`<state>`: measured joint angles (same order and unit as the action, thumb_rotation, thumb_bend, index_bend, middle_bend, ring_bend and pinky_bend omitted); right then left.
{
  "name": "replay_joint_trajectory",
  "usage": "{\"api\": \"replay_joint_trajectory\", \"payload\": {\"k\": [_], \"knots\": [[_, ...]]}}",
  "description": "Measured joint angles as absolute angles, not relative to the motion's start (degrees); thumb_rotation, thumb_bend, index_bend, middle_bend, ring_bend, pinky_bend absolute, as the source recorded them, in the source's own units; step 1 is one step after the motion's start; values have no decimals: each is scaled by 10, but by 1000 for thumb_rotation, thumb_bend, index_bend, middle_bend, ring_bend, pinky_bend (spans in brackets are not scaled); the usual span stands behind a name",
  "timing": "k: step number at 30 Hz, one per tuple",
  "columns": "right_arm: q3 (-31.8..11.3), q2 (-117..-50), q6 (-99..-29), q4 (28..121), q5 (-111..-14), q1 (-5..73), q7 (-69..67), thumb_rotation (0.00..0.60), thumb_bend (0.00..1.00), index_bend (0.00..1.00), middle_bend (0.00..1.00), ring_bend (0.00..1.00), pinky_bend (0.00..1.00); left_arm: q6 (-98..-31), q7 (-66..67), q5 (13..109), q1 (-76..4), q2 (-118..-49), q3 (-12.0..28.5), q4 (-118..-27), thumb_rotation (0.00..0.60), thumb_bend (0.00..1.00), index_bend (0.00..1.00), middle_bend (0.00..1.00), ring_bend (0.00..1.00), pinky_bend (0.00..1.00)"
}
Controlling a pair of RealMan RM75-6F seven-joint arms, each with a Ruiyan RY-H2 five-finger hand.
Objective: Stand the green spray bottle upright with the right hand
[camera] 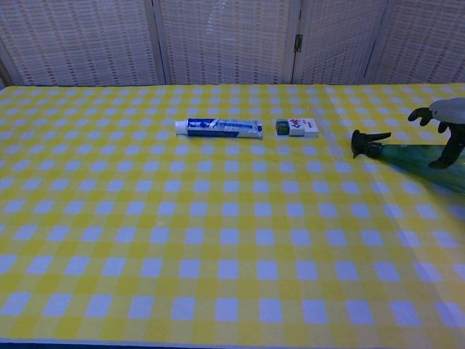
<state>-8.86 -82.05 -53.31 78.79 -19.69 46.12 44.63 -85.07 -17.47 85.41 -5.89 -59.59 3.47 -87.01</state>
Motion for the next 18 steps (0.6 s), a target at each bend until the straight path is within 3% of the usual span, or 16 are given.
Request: {"api": "replay_joint_trajectory", "payload": {"k": [7, 14, 18], "knots": [[-83, -850, -497, 739, -193, 471, 435, 600, 333, 102, 174, 233, 61, -853, -185, 847, -56, -594, 39, -867, 600, 488, 0, 118, 81, 0], [-82, -862, -493, 722, -209, 471, 412, 600, 333, 305, 323, 378, 244, -847, -196, 846, -57, -591, 39, -863, 600, 488, 0, 118, 81, 0], [-87, -859, -498, 726, -228, 465, 389, 600, 333, 357, 365, 420, 291, -846, -194, 847, -57, -591, 39, -862, 600, 488, 0, 118, 81, 0]]}}
